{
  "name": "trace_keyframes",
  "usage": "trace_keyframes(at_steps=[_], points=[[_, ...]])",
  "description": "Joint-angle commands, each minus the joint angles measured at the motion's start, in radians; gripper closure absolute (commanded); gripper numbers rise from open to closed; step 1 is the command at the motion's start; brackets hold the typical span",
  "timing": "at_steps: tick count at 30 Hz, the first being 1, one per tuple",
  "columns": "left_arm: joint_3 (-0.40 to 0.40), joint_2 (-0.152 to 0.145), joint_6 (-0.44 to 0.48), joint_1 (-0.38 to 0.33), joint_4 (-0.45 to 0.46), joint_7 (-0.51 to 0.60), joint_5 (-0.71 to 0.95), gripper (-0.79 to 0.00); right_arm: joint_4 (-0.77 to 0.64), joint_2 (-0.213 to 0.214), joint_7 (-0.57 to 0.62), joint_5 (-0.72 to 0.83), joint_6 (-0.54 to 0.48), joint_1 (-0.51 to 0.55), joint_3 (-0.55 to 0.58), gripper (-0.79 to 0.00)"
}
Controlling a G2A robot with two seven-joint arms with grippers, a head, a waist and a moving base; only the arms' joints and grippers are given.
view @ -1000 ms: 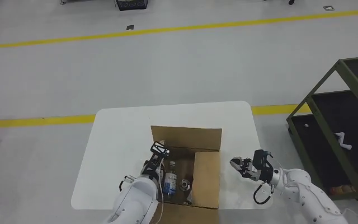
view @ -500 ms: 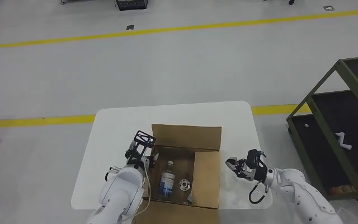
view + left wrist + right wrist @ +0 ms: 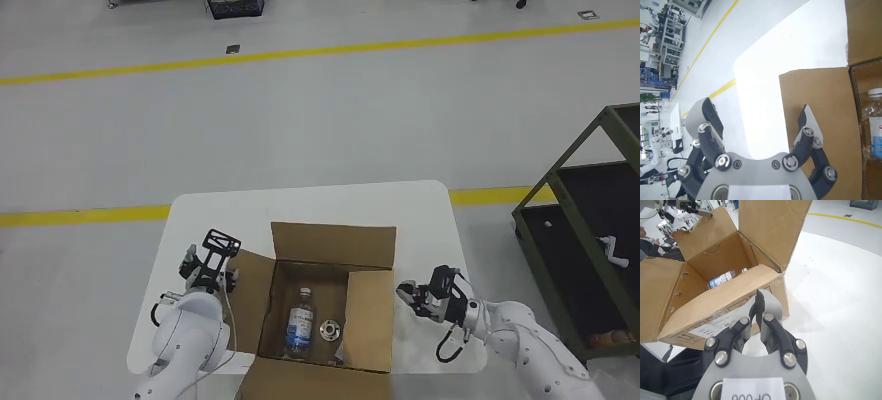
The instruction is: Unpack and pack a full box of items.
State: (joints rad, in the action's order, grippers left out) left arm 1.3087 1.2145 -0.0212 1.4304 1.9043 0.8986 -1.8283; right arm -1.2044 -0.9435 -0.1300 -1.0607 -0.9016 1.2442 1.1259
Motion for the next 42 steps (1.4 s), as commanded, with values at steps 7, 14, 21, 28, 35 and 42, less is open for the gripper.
trace_keyframes(at_steps=[7, 14, 21, 28, 35, 42], points=[[0.017, 0.003, 0.023, -0.005, -0.078, -0.038, -0.017, -0.785, 0.018, -0.016, 0.02, 0.025, 0.024, -0.018, -0.03, 0.0], [0.03, 0.006, 0.037, -0.006, -0.078, -0.051, -0.013, -0.785, 0.028, -0.023, 0.037, 0.038, 0.031, -0.025, -0.037, 0.0], [0.03, 0.008, 0.092, 0.016, 0.038, -0.035, -0.021, -0.785, 0.014, -0.026, 0.043, 0.041, 0.045, -0.021, -0.031, 0.0], [0.016, 0.011, 0.117, 0.053, 0.14, -0.048, -0.02, -0.785, 0.007, -0.017, 0.053, 0.025, 0.035, 0.003, 0.001, 0.0], [-0.024, 0.015, 0.145, 0.093, 0.194, -0.094, -0.008, -0.785, -0.01, -0.015, 0.082, 0.03, 0.028, 0.036, 0.009, 0.0], [-0.031, 0.021, 0.168, 0.095, 0.208, -0.104, 0.095, -0.785, 0.004, -0.035, 0.114, 0.039, 0.036, -0.004, -0.048, 0.0]])
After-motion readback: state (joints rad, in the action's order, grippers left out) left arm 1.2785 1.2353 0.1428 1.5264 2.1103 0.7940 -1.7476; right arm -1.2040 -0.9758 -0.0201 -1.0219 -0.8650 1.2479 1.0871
